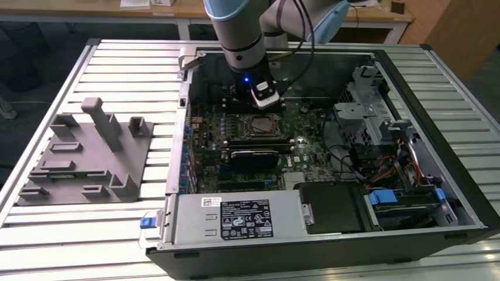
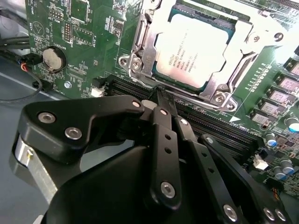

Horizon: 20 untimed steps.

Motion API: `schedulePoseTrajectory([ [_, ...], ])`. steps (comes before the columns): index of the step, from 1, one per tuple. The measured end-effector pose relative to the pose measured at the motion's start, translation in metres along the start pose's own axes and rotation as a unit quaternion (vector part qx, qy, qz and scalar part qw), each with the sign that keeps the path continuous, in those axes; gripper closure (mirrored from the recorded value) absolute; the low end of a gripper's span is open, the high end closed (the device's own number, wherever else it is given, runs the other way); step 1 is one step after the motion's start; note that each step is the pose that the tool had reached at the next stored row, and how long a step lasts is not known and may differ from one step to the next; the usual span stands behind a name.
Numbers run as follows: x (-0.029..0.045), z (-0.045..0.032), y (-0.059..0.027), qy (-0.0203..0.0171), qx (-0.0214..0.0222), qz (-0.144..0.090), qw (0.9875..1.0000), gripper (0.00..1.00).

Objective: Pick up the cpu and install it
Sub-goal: 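Install the first cpu locking lever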

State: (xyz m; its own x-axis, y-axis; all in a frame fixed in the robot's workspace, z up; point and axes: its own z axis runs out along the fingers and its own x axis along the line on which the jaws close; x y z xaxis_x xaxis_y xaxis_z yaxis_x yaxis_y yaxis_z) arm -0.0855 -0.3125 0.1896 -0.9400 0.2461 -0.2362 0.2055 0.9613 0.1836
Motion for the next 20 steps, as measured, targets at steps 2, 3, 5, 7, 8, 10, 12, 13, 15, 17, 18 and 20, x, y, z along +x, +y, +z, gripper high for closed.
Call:
schedulePoseTrajectory([
  [2,0.0001,0.0005,-0.0003,0.0001,-0.0005,0.0,1.0,0.89],
  [3,0.0,0.0007,-0.0007,0.0003,-0.0011,0.0,1.0,0.89],
  [5,-0.0001,0.0009,-0.0018,0.0008,-0.0036,0.001,1.0,0.89],
  [7,-0.0004,0.0008,-0.0029,0.0015,-0.0071,0.002,1.0,0.89],
  [8,-0.0006,0.0008,-0.0035,0.0017,-0.0081,0.002,1.0,0.89],
  [10,-0.0011,0.0008,-0.0047,0.0019,-0.0092,0.003,1.0,0.89],
  [12,-0.0018,0.0007,-0.0059,0.0021,-0.01,0.003,0.9999,0.89],
  [13,-0.0022,0.0007,-0.0065,0.0022,-0.0102,0.003,0.9999,0.89],
  [15,-0.0029,0.0008,-0.007,0.0023,-0.0112,0.003,0.9999,0.89],
  [17,-0.0037,0.0009,-0.0072,0.0029,-0.0132,0.004,0.9999,0.89],
  [18,-0.004,0.0009,-0.0073,0.0031,-0.0143,0.004,0.9999,0.89],
  [20,-0.0049,0.0011,-0.0073,0.0036,-0.0167,0.005,0.9998,0.89],
])
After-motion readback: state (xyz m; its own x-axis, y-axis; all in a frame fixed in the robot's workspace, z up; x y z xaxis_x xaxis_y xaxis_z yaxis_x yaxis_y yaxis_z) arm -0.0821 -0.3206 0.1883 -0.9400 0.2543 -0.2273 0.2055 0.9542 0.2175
